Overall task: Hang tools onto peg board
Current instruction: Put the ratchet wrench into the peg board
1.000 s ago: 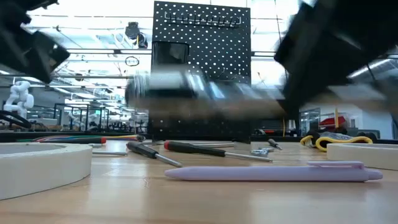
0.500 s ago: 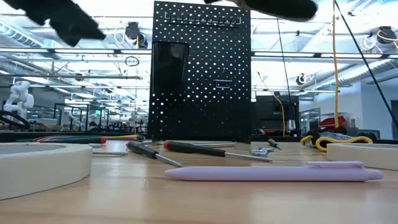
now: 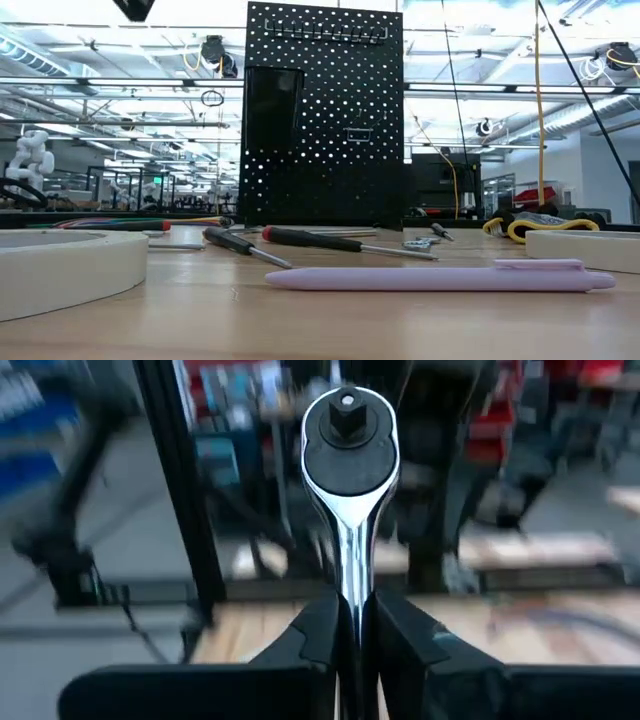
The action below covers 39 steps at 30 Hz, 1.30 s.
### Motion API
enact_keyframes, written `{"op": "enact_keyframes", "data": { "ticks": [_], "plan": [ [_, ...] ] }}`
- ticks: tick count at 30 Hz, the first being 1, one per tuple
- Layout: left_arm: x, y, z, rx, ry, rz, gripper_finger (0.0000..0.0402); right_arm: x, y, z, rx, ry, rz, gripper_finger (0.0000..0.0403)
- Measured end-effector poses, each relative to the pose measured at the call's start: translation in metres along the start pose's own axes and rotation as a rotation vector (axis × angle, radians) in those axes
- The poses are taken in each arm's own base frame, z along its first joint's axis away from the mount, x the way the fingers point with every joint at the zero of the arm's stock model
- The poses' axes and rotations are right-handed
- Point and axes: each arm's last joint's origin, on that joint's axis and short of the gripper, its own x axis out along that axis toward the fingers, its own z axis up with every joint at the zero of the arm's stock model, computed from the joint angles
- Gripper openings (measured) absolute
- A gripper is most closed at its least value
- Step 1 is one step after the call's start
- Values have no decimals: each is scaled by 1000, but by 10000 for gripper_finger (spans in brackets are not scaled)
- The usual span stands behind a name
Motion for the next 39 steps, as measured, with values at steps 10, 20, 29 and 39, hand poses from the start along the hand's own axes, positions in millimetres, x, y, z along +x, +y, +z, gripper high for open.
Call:
{"op": "enact_keyframes", "data": {
  "ticks": [10,20,29,39],
  "plan": [
    [12,-6,17,243,-248,57,143,9,-32,23,31,-190,16,35],
    [22,6,20,175,-300,194,145,12,-44,24,13,-188,15,35],
    [28,12,22,111,-342,192,191,14,-52,23,-16,-164,-6,35],
    [29,9,22,137,-339,87,206,14,-54,22,-24,-150,-17,35]
  ]
}}
